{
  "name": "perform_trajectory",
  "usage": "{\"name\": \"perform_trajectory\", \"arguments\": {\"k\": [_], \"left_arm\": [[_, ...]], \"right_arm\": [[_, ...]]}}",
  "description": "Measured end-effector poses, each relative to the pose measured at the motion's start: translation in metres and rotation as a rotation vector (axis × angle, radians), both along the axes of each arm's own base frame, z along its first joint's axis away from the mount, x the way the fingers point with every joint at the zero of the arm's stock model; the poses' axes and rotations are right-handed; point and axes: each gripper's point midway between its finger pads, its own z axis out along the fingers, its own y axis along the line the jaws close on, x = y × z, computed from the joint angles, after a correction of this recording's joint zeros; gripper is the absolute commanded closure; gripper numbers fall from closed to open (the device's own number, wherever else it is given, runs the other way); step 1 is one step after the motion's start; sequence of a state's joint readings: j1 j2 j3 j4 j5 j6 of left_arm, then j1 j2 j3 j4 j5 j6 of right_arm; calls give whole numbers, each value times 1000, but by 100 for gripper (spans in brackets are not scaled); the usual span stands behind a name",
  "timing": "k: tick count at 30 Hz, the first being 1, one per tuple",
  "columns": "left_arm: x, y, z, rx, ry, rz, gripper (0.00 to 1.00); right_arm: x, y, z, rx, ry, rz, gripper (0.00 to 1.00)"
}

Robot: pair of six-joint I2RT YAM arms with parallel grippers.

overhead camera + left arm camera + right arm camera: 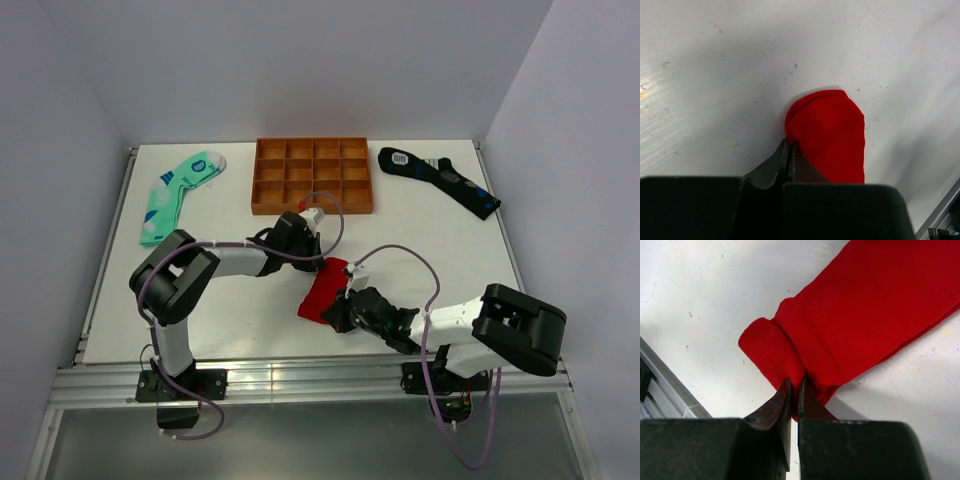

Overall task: Roll the socks
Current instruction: Roll the sock at the center of the board.

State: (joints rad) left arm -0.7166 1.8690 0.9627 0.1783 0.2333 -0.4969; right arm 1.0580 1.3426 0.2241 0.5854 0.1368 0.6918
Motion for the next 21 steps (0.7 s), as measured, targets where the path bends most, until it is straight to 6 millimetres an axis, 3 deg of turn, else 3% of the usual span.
{"name": "perform_trajectory", "arguments": {"k": [4,13,21], "left_arm": [[4,10,0,-9,4,72,100],[17,82,-1,4,66,337,100],[19,92,-1,-29,90,400,100]], "right_arm": [[0,0,0,-3,5,-1,100],[-3,6,3,-55,55,22,100],[-3,10,9,-122,188,87,100]]}}
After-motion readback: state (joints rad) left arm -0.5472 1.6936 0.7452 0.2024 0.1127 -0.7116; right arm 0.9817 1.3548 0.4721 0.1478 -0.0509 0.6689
